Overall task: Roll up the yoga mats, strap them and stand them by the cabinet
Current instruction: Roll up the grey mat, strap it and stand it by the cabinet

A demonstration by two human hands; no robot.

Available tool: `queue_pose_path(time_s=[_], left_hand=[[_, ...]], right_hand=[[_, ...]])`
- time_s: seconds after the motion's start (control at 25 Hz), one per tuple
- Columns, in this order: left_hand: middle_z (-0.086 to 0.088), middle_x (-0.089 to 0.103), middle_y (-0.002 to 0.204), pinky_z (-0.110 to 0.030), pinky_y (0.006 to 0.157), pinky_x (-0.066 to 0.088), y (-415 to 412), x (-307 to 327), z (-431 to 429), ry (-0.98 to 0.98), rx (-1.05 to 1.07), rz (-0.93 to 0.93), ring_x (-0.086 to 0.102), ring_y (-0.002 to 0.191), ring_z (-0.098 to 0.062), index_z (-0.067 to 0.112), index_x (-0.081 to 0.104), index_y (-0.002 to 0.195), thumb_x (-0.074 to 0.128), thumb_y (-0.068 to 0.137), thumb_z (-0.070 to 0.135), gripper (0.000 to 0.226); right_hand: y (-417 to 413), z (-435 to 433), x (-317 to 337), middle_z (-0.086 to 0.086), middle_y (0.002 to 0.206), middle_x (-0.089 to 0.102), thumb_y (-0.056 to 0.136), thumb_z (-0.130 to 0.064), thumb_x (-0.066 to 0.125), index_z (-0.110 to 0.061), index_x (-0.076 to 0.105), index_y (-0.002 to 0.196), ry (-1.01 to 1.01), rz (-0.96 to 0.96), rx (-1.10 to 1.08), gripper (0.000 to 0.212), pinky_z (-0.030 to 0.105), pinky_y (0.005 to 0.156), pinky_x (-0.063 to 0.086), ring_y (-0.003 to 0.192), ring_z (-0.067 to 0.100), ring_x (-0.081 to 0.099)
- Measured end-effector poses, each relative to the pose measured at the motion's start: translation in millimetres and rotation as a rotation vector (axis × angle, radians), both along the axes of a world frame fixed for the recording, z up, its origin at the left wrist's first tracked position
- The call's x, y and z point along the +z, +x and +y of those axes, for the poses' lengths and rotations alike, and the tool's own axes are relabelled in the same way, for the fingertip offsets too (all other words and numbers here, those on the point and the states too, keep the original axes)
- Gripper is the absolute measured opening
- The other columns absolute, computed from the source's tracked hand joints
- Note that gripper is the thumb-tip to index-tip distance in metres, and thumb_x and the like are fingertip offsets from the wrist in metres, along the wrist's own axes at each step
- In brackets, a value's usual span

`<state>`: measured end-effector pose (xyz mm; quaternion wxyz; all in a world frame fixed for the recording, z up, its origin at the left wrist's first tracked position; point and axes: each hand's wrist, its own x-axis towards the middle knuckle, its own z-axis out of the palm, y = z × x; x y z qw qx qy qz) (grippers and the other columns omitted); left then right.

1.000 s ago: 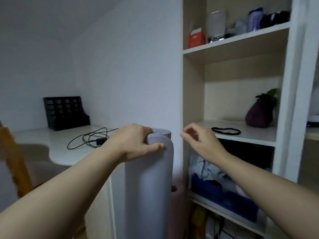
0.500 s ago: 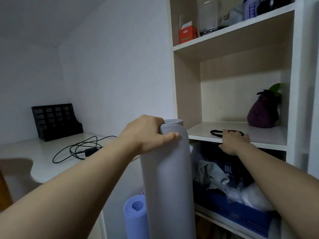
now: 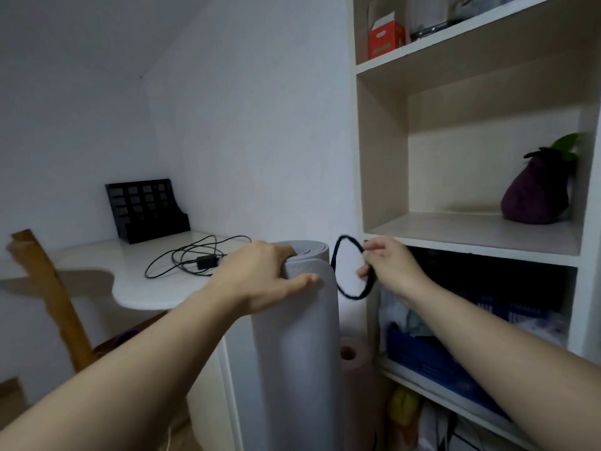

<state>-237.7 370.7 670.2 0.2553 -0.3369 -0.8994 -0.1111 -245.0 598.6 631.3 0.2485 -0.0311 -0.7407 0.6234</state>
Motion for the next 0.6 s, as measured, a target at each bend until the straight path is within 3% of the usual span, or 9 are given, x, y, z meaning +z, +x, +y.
queue_pose_path(time_s=[0.12,0.28,0.44,0.6], left_hand=[[0.01,0.055,0.077,-0.03,0.063,0.044,26,-30,-39,-0.019,0.083,0.026,0.056,0.08,-0.016,0.026,0.054,0.081,0.045,0.079,0.073,0.048],[0.009,0.057,0.089,-0.032,0.072,0.047,83,-87,-98,-0.041,0.21,-0.004,0.052,0.096,-0.013,0.026,0.056,0.093,0.04,0.083,0.072,0.049],[0.007,0.062,0.097,-0.03,0.072,0.041,145,-151,-165,-0.056,0.35,-0.022,0.053,0.102,-0.015,0.024,0.057,0.096,0.026,0.075,0.074,0.063],[0.007,0.063,0.102,-0.032,0.084,0.043,208,-207,-223,-0.067,0.504,-0.07,0.053,0.104,-0.016,0.024,0.059,0.105,0.032,0.078,0.068,0.059]], right_hand=[[45,-79,-16,0.011,0.065,0.046,0.095,0.007,0.041,-0.008,0.048,0.086,-0.467,-0.076,0.31,0.02,0.027,0.049,0.049,0.046,0.015,0.047],[100,-158,-54,0.008,0.065,0.051,0.096,0.002,0.048,-0.01,0.048,0.081,-0.663,-0.235,0.49,0.019,0.023,0.051,0.052,0.052,0.014,0.051],[145,-220,-102,0.0,0.063,0.054,0.092,-0.003,0.057,-0.014,0.052,0.077,-0.5,-0.338,0.639,0.019,0.021,0.056,0.047,0.054,0.01,0.052],[182,-279,-151,-0.009,0.058,0.062,0.087,-0.011,0.066,-0.018,0.058,0.075,-0.18,-0.314,0.755,0.016,0.02,0.058,0.043,0.058,0.005,0.056]])
